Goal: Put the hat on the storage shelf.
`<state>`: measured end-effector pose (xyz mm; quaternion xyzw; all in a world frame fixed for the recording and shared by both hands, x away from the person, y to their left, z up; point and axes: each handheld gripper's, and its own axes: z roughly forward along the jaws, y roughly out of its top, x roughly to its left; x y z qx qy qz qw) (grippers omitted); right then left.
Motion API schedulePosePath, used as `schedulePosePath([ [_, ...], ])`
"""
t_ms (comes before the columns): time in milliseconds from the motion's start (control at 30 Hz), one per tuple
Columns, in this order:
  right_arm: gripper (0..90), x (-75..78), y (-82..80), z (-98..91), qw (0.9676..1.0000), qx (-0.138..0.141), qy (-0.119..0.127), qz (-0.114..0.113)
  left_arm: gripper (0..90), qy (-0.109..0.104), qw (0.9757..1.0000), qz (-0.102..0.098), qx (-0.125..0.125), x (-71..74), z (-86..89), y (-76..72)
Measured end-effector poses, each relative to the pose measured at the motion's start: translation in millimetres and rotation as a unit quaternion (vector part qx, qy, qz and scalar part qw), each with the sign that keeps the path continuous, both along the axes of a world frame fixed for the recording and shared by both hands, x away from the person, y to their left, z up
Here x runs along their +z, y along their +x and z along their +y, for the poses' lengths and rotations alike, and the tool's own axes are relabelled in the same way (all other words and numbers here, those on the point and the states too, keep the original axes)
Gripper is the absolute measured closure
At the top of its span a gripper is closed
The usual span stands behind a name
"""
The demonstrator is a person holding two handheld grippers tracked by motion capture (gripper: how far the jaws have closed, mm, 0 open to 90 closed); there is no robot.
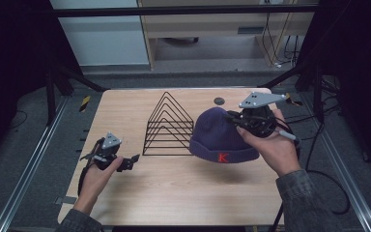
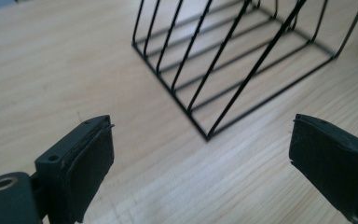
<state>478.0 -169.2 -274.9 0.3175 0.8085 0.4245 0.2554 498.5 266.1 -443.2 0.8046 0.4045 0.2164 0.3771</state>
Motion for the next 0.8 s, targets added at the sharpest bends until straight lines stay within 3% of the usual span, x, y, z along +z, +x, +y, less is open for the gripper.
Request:
schedulePosePath([
  [100,82.1,6.2,0.8,0.6,1.0000,0.001,-0.001,-0.005,6.4,-0.036,0.9992,-0.017,0.000,21.2,1.5,-1.1],
  [167,82.1,12.4,1.8,1.9,0.9999,0.001,-0.002,-0.010,6.5,-0.046,0.9986,-0.028,-0.004,35.7,0.6,-1.7],
  [367,82.1,32.9,7.3,7.7,0.9996,0.003,-0.002,-0.028,6.7,-0.045,0.9978,-0.044,-0.023,74.2,-6.0,2.8],
  [500,82.1,46.5,13.1,13.0,0.9992,0.005,0.003,-0.038,6.7,-0.053,0.9963,-0.048,-0.048,98.8,-13.1,5.9],
  [800,82.1,64.3,25.4,27.4,0.9986,0.005,0.012,-0.051,6.7,-0.046,0.9950,-0.060,-0.066,124.0,-23.6,11.1],
])
